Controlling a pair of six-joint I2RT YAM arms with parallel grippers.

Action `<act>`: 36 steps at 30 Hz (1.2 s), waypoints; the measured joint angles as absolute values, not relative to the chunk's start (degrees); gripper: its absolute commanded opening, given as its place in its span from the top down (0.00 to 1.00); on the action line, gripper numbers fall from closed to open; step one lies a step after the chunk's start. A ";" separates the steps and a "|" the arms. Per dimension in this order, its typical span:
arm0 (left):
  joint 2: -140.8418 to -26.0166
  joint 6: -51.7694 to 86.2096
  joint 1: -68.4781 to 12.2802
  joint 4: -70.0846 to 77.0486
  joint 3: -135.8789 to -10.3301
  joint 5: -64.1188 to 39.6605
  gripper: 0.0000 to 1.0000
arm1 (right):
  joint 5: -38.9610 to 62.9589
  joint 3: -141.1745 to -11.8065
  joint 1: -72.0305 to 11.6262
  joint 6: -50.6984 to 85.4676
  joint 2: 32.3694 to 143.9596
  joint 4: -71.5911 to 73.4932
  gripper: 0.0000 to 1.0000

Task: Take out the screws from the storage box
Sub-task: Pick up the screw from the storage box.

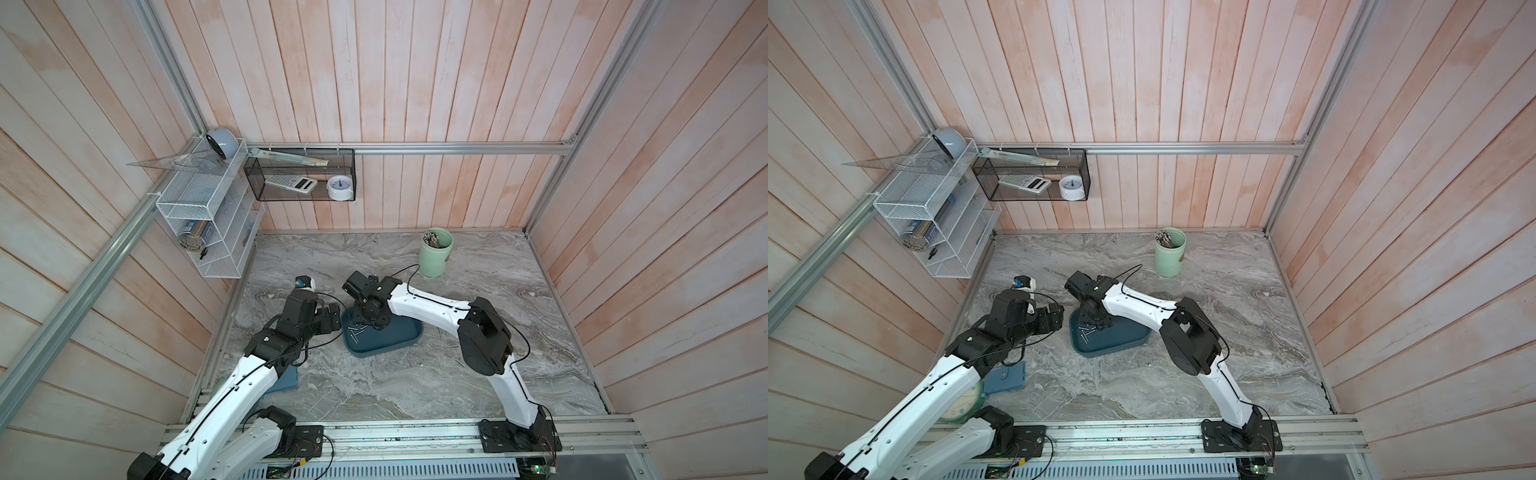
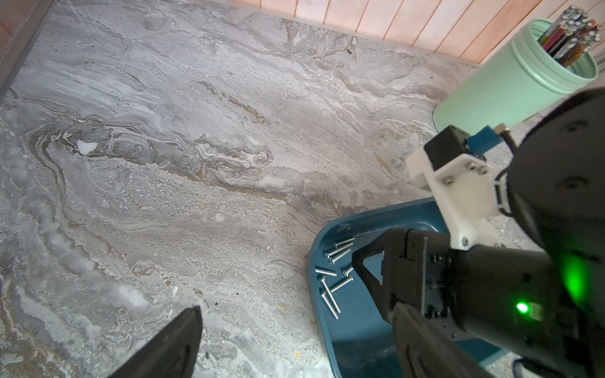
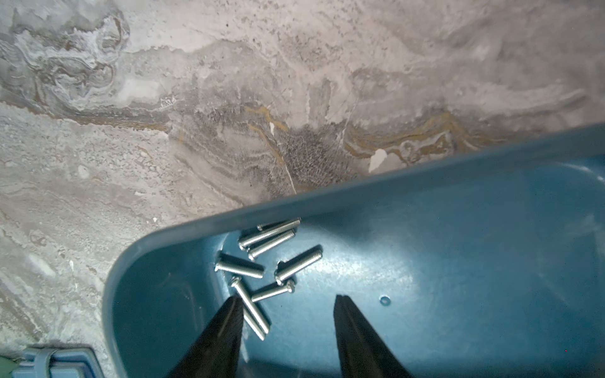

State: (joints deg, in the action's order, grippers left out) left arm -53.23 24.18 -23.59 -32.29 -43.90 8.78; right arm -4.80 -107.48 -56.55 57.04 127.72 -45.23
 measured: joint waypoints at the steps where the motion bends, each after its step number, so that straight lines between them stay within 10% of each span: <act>1: -53.21 24.18 -23.59 -32.27 -43.90 8.88 0.04 | -4.84 -107.83 -56.62 57.49 128.05 -45.34 0.50; 26: -51.51 24.16 -23.59 -32.12 -43.35 10.79 0.04 | -5.28 -111.87 -57.67 63.61 134.54 -48.01 0.57; 36: -51.51 24.14 -23.59 -32.12 -43.31 10.81 0.04 | -5.91 -111.81 -57.12 62.50 134.89 -47.77 0.76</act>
